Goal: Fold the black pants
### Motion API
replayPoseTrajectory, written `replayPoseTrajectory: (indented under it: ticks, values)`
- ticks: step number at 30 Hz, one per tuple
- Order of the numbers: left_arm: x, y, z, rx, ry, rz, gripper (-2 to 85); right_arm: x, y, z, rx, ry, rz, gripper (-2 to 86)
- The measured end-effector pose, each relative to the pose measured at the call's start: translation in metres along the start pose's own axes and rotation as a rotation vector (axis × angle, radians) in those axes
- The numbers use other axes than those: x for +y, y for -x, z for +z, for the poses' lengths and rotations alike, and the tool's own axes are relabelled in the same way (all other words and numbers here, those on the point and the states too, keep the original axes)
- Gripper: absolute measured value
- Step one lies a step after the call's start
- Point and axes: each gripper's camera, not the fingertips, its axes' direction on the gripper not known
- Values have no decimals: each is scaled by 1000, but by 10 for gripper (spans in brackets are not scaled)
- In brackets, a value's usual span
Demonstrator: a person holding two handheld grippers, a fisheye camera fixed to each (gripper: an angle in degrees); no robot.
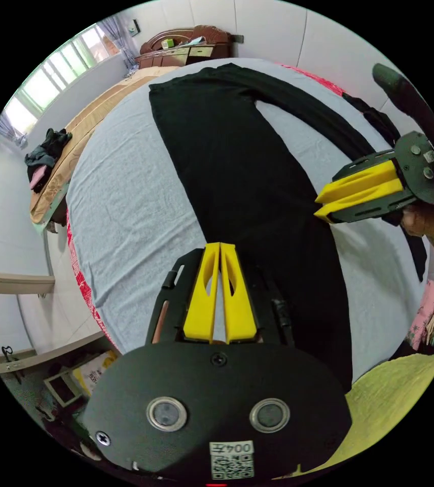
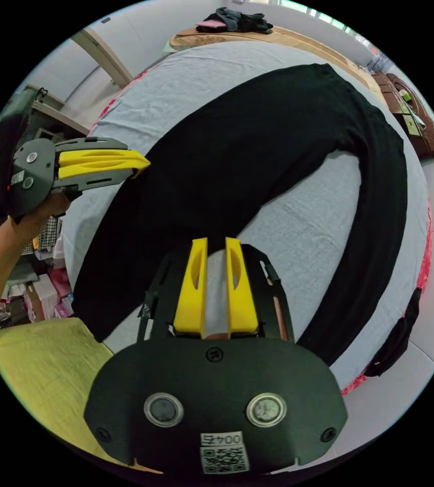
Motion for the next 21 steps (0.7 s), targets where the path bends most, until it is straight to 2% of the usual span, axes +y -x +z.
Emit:
replayPoseTrajectory:
  ticks: [6,8,11,14,21]
  values:
    - [-11,19,-9,95,-12,-47,2,8,-15,7,-145,-85,46,105]
    - [-14,21,-17,77,-9,-51,1,13,-21,-2,-185,-173,58,111]
    - [-21,24,-45,50,-93,-47,1,13,-32,-14,-128,-263,80,110]
    - [-42,24,-57,87,-134,-33,0,-2,-43,-14,-59,-265,85,110]
    - [-80,25,-32,60,-53,-45,0,-32,-58,-8,70,-248,41,100]
